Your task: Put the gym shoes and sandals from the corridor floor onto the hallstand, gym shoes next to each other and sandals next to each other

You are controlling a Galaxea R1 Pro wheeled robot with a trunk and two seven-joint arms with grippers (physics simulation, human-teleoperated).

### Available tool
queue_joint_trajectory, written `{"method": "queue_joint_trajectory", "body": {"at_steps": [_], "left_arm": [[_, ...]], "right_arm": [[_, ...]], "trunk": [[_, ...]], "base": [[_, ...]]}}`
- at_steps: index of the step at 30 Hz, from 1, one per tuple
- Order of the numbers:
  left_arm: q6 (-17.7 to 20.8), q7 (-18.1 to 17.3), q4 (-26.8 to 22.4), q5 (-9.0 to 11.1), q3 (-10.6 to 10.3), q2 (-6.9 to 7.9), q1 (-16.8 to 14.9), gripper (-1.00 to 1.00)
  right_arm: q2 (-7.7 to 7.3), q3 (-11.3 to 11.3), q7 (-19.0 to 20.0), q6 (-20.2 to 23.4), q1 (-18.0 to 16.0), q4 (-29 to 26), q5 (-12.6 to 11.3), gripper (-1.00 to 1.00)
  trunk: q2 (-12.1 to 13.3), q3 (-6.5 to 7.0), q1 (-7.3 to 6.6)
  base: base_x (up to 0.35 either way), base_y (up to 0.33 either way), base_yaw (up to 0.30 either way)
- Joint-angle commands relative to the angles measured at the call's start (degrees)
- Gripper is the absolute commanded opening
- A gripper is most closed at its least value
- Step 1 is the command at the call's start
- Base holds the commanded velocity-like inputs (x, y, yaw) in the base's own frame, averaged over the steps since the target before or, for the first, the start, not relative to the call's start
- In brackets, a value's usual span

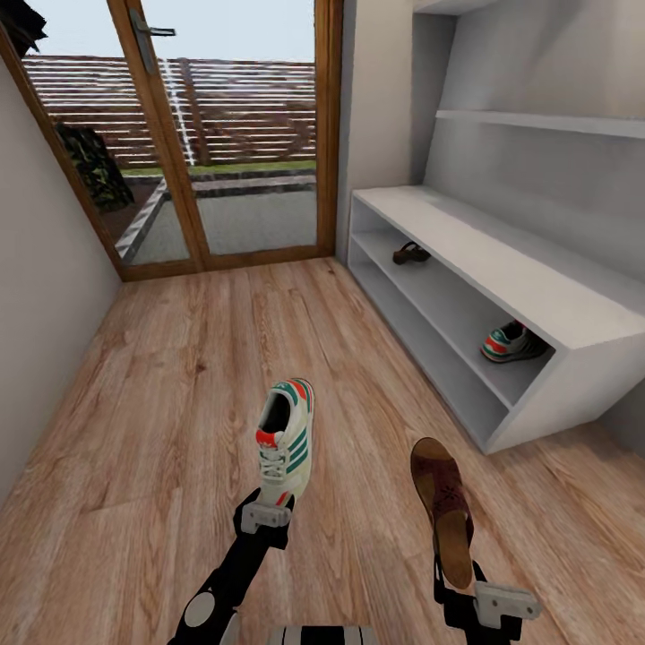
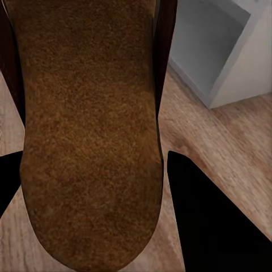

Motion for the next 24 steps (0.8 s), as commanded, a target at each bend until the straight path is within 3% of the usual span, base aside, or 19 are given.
{"method": "queue_joint_trajectory", "body": {"at_steps": [1, 5, 8, 12, 13, 15, 24], "left_arm": [[0.0, 0.0, 0.0, 0.0, 0.0, 0.01, 0.0, -1.0], [0.0, 0.0, 0.0, 0.1, 0.0, 0.02, 0.0, -1.0], [0.0, 0.0, 0.0, 0.1, 0.0, 0.07, 0.0, -1.0], [0.0, 0.0, -0.1, 0.1, 0.0, 0.15, 0.0, -1.0], [0.0, 0.0, -0.1, 0.1, 0.0, 0.2, 0.0, -1.0], [0.0, 0.0, -0.1, 0.1, 0.1, 0.28, 0.0, -1.0], [0.0, 0.0, -0.1, 0.1, 0.1, 0.36, 0.0, -1.0]], "right_arm": [[-0.01, 0.0, 0.0, -0.1, 0.0, 0.0, -0.2, -1.0], [-0.02, -0.2, -0.6, -0.3, -1.1, 2.2, -0.1, -1.0], [-0.05, 0.1, -0.8, -1.4, -5.5, 4.3, 2.4, -1.0], [0.06, 0.0, -2.3, -2.1, -8.6, 6.7, 8.6, -1.0], [0.1, 0.1, -4.3, -2.2, -9.6, 7.6, 11.8, -1.0], [0.11, 0.4, -8.3, -2.5, -10.6, 8.6, 15.8, -1.0], [0.08, 1.8, -11.2, -3.4, -11.2, 9.7, 18.2, -1.0]], "trunk": [[0.0, 0.0, 0.0], [0.0, 0.0, 0.0], [0.0, 0.0, 0.0], [0.0, 0.0, 0.0], [0.0, 0.0, 0.0], [0.0, 0.0, 0.0], [0.0, 0.0, 0.0]], "base": [[0.005, 0.002, -0.001], [0.001, 0.0, 0.0], [0.0, 0.0, 0.0], [0.0, 0.0, 0.0], [0.0, 0.0, 0.0], [0.0, 0.0, 0.0], [0.0, 0.0, 0.0]]}}
